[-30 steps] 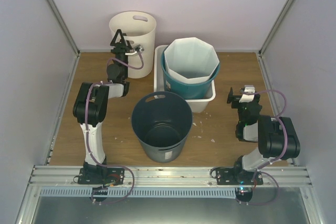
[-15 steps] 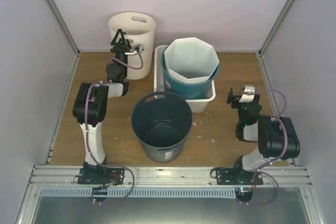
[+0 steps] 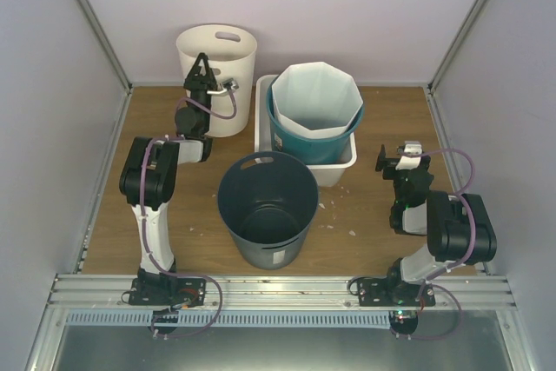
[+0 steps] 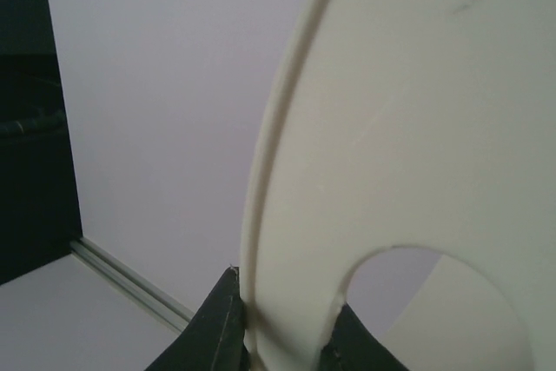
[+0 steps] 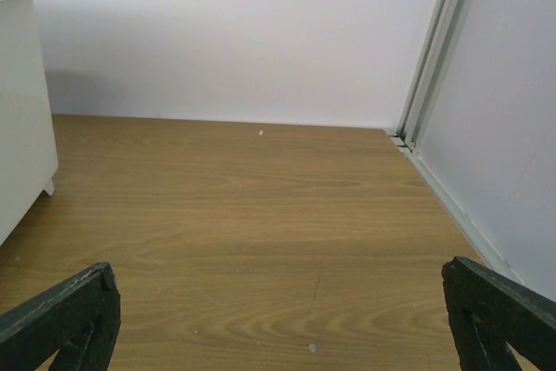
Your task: Turn the large container upside down
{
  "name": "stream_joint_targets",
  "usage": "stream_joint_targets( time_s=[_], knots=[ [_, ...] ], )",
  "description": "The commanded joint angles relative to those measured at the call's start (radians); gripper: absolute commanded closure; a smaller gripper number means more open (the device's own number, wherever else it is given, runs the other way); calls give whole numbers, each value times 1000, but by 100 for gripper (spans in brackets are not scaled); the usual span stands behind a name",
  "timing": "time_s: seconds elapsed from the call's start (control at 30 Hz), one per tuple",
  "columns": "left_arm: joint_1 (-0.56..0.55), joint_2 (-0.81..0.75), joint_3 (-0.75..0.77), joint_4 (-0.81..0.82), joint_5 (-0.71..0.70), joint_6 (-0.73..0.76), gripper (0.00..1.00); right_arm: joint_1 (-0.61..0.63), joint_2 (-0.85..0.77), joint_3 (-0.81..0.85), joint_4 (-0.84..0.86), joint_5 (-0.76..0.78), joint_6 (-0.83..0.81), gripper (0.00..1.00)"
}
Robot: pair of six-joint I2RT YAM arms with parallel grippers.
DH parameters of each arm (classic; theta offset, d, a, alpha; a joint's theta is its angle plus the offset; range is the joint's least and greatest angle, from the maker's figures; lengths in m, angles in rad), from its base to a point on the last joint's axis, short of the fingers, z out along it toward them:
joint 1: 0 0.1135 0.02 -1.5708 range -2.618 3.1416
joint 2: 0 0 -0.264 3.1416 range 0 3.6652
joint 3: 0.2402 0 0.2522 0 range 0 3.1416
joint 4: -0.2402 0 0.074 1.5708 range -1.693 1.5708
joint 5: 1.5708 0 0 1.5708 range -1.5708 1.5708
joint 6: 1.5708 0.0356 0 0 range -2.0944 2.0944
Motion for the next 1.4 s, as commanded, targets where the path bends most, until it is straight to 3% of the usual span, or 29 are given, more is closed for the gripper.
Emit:
stream_joint_targets(
  time_s=[0.0, 0.23, 0.67, 0.73, 0.97, 1.17, 1.37],
  knots=[
    [8, -50, -13, 298, 20, 2, 94, 6, 11, 10, 45, 5, -10, 0],
    [9, -74, -21, 276, 18, 2, 99, 7, 11, 9, 45, 4, -9, 0],
    [16, -384, 16, -181, -80, -153, 96, 6, 12, 9, 45, 5, -9, 0],
    [17, -438, 36, -326, -109, -218, 96, 6, 13, 9, 45, 4, -10, 0],
    [108, -580, 251, -1130, -125, -650, 100, 7, 13, 10, 45, 4, -9, 0],
    [205, -621, 312, -1411, -43, -867, 100, 7, 11, 10, 47, 5, -11, 0],
    [320, -550, 449, -1725, 108, -1086, 100, 7, 11, 9, 47, 5, -11, 0]
  ],
)
